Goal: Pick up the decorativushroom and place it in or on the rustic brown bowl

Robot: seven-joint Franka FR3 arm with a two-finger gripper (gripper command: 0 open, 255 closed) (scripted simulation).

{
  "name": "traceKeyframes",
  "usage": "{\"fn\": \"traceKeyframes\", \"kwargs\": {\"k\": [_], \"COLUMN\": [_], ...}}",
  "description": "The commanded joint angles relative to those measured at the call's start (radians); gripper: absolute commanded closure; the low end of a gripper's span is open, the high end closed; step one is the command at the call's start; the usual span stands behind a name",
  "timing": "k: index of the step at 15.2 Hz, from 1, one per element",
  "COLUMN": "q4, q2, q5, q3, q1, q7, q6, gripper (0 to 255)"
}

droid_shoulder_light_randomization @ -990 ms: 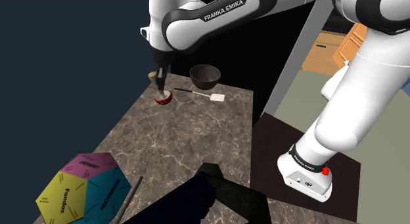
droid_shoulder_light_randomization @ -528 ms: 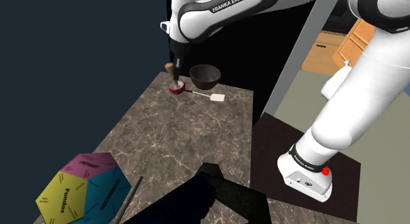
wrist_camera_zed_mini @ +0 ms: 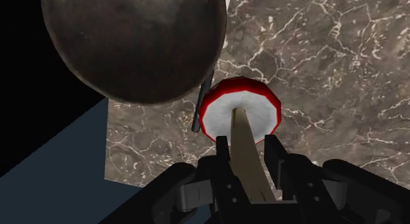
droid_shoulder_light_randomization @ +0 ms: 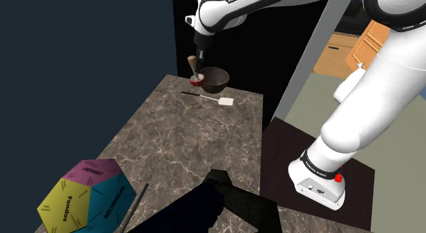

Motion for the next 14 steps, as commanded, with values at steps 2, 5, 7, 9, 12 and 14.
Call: {"fn": "traceKeyframes", "kwargs": {"k": [2,5,7,9,12,14], "q4": [0.013,0.044,0.072,0.084,0.062,0.049], "q2": [0.010,0.033,0.053,0.072,0.088,0.099], "q5": [0.011,0.016,0.018,0.018,0.014,0.011], "q3": [-0.029,-0.057,-0.074,-0.085,-0.086,-0.087], "q1": [-0.039,-0.075,-0.099,-0.114,-0.113,-0.112], "q7": [-0.075,-0.142,-0.185,-0.213,-0.213,-0.212], "q6": [-0.006,-0.020,-0.031,-0.027,0.010,0.034], "gripper": [255,255,255,255,255,255]}}
